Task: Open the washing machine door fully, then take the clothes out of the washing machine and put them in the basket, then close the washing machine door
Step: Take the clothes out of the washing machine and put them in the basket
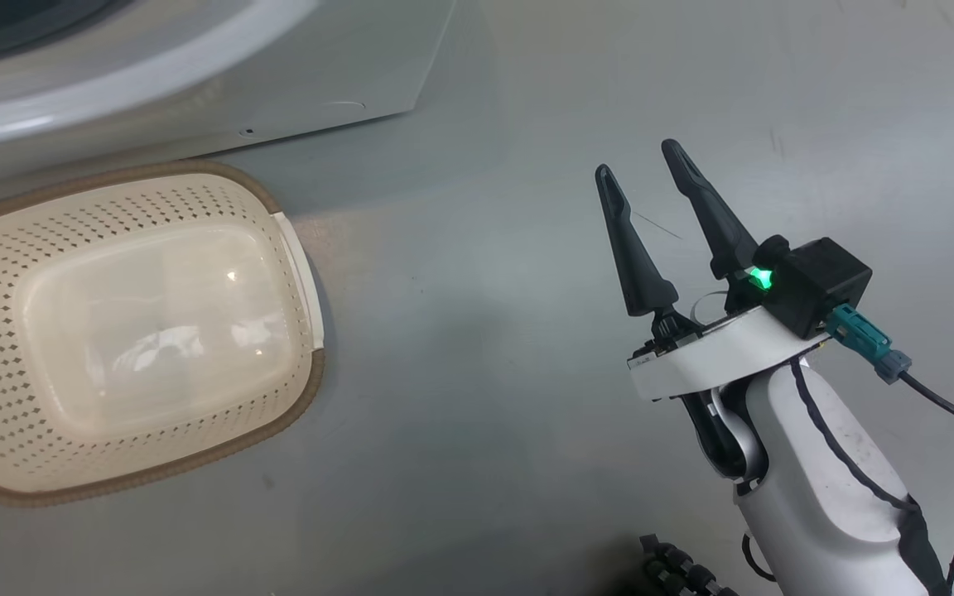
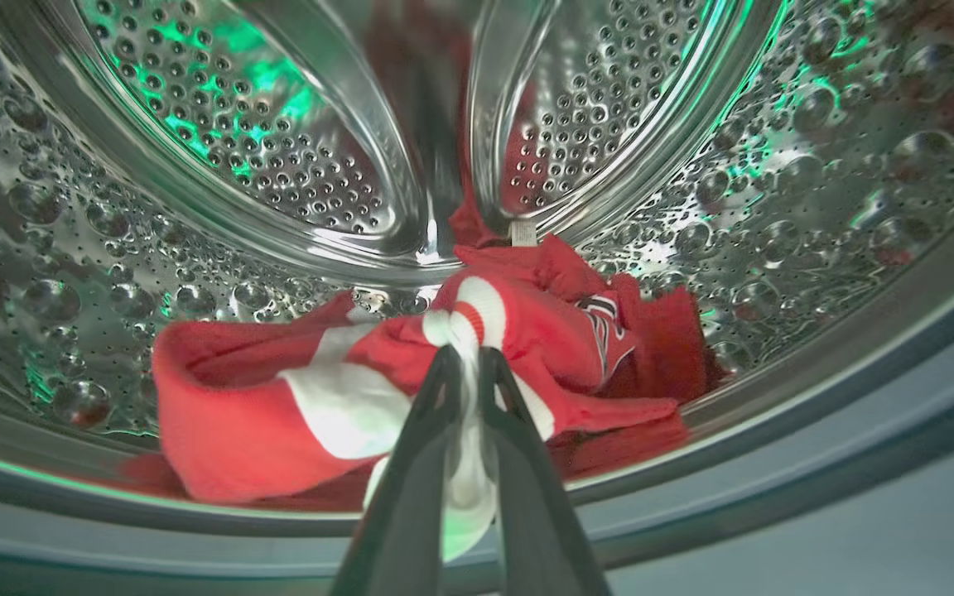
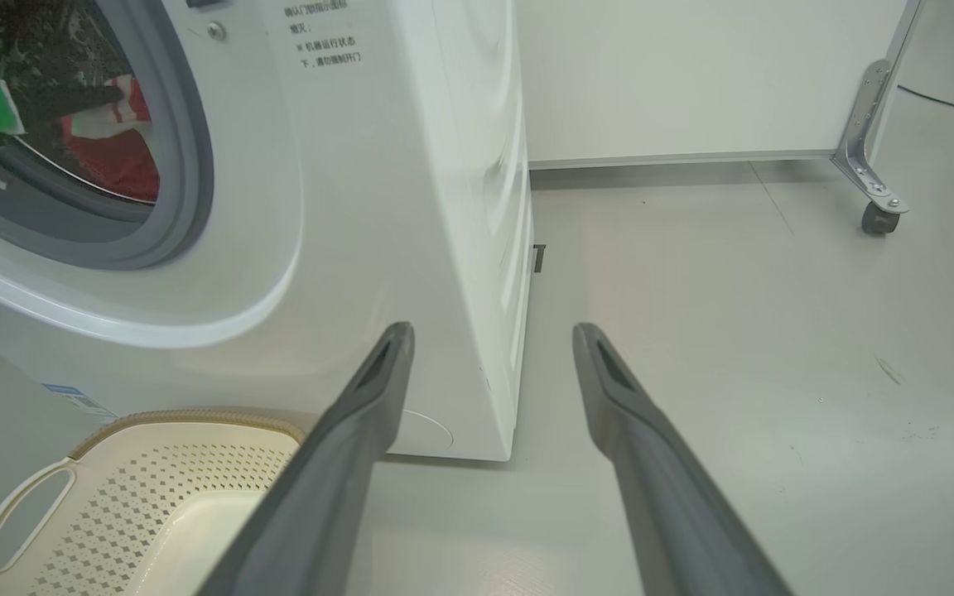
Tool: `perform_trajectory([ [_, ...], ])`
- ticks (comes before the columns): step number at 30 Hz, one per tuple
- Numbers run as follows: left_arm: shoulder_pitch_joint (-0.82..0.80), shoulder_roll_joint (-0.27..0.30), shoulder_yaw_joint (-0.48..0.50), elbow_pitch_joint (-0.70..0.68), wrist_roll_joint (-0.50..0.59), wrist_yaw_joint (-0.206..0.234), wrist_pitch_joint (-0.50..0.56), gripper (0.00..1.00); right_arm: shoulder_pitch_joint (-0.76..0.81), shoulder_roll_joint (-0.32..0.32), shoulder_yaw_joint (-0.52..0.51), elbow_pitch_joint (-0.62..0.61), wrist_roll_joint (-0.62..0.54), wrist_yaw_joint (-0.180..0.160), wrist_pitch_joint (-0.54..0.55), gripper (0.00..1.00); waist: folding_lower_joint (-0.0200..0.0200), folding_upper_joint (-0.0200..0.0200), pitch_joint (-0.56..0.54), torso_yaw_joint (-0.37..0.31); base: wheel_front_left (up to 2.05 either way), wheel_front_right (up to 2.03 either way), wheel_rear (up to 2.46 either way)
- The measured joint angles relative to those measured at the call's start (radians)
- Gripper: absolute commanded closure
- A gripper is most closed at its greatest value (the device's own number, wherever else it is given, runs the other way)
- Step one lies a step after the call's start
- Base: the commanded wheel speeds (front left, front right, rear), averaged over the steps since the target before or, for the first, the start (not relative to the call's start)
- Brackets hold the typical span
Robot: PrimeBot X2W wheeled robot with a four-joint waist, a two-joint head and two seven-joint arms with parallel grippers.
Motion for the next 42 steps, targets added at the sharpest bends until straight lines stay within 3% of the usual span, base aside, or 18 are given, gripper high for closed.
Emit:
perform_trajectory([
  [13, 0.167, -0.074, 0.003, -0.084, -0.002, 0.001, -0.191, 1.00, 0.065, -0.002, -0.024, 0.030, -0.040, 0.001, 0.000, 0.00, 0.0000, 0.0000, -0.112, 0.045, 0.00, 0.00, 0.00],
  [26, 0.331, -0.124, 0.002, -0.202, -0.002, 0.044, -0.331, 1.00, 0.113, -0.002, -0.051, 0.044, -0.070, 0.003, 0.000, 0.00, 0.0000, 0.0000, -0.210, 0.093, 0.00, 0.00, 0.00],
  [35, 0.432, -0.185, 0.002, -0.345, -0.003, 0.054, -0.362, 1.00, 0.139, -0.002, -0.101, 0.043, -0.094, 0.003, 0.000, 0.00, 0.0000, 0.0000, -0.272, 0.134, 0.00, 0.00, 0.00],
  [42, 0.517, -0.192, -0.003, -0.448, 0.015, 0.066, -0.370, 1.00, 0.163, -0.002, -0.121, 0.045, -0.101, 0.003, 0.000, 0.00, 0.0000, 0.0000, -0.320, 0.165, 0.00, 0.00, 0.00],
])
